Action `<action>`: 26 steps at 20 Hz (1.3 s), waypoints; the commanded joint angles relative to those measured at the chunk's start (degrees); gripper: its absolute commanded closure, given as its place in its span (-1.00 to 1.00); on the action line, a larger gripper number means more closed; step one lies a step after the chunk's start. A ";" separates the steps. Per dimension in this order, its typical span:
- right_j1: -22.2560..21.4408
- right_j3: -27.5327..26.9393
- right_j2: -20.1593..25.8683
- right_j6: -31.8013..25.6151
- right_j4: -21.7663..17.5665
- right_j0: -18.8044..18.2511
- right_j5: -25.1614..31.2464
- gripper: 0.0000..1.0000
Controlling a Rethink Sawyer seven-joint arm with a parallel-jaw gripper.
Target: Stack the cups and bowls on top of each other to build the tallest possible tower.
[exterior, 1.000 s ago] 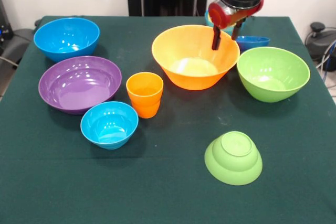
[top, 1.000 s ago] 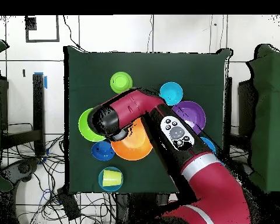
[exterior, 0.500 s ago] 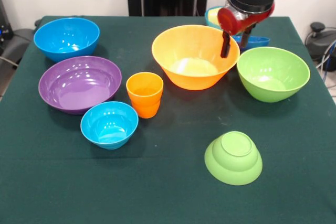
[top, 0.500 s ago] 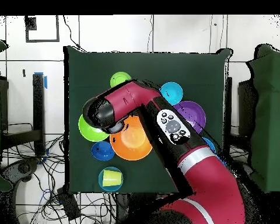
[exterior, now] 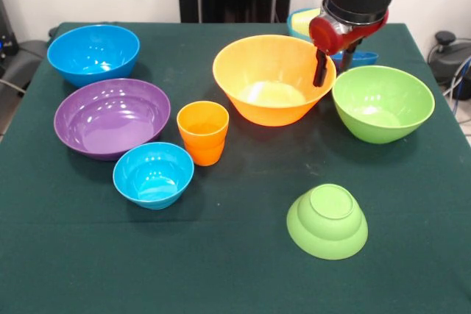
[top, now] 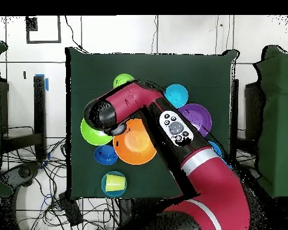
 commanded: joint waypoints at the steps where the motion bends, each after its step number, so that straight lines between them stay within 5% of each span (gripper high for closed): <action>1: 1.64 -5.99 0.51 -24.29 -2.93 -2.28 5.45 -1.00; 12: 5.30 -15.89 0.07 -35.05 -3.46 -4.99 11.93 -1.00; 19: 7.80 -26.90 -0.62 -43.29 -4.13 -3.89 19.32 -1.00; 26: 8.87 -29.99 -0.58 -46.60 -5.26 -2.67 17.80 -1.00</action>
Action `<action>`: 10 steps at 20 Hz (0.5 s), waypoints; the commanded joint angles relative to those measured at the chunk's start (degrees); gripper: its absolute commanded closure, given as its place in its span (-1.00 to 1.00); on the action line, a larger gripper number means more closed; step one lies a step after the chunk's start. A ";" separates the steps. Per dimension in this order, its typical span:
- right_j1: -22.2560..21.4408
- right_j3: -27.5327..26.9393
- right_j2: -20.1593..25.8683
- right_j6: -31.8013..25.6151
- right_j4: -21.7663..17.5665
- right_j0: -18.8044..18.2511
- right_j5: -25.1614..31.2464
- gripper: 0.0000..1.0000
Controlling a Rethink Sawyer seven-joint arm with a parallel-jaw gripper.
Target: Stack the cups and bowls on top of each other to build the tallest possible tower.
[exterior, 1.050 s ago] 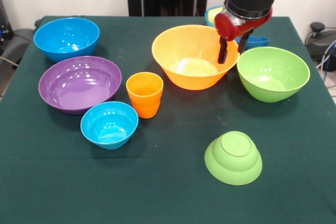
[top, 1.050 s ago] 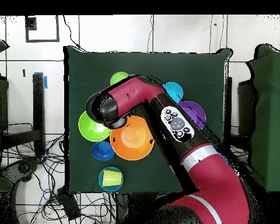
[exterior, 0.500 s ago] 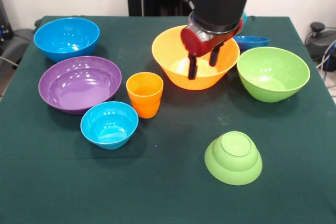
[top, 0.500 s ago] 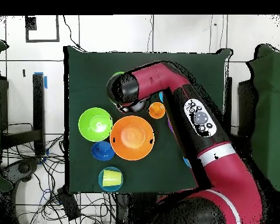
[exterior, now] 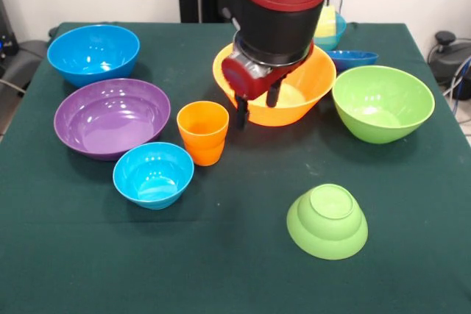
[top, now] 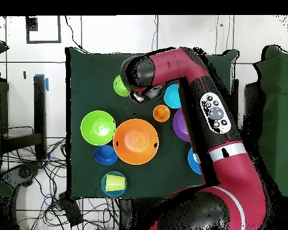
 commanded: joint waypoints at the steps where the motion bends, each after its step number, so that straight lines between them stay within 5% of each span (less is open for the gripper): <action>1: 2.31 -7.37 -1.07 -20.87 -4.70 1.81 3.31 -1.00; 10: -2.50 5.34 -1.48 -15.17 -2.20 -3.68 -7.62 -1.00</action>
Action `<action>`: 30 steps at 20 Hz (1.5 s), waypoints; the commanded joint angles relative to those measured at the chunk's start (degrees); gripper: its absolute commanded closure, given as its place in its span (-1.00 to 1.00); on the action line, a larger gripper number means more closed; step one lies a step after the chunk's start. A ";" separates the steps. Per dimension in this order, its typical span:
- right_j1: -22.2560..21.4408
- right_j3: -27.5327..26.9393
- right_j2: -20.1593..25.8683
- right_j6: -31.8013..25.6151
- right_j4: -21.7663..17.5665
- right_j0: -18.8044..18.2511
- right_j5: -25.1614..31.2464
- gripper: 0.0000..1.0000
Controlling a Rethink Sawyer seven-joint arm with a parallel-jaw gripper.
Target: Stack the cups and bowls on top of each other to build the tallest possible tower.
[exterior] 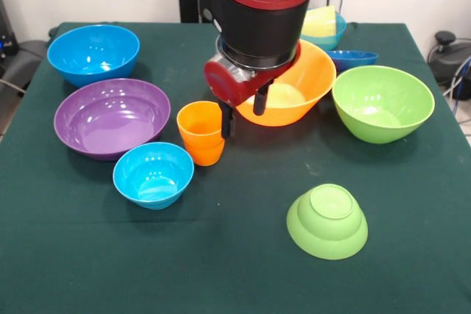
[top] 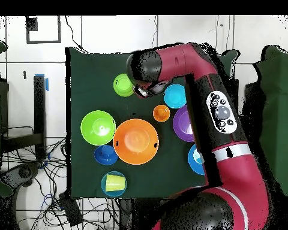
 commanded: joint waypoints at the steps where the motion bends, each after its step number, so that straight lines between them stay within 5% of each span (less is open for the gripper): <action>1: -1.68 7.95 -1.36 -13.14 -2.19 -3.85 -8.49 -1.00; 9: 1.35 9.74 -1.71 -14.62 -3.93 -7.34 -14.55 -1.00; 21: 4.14 1.66 -2.15 -15.28 -2.10 -2.59 -6.72 -1.00; 25: 1.12 5.28 -3.07 -12.79 -0.28 -0.82 -2.67 -1.00; 30: 0.57 8.21 -3.40 -11.48 0.08 -2.50 -5.85 -1.00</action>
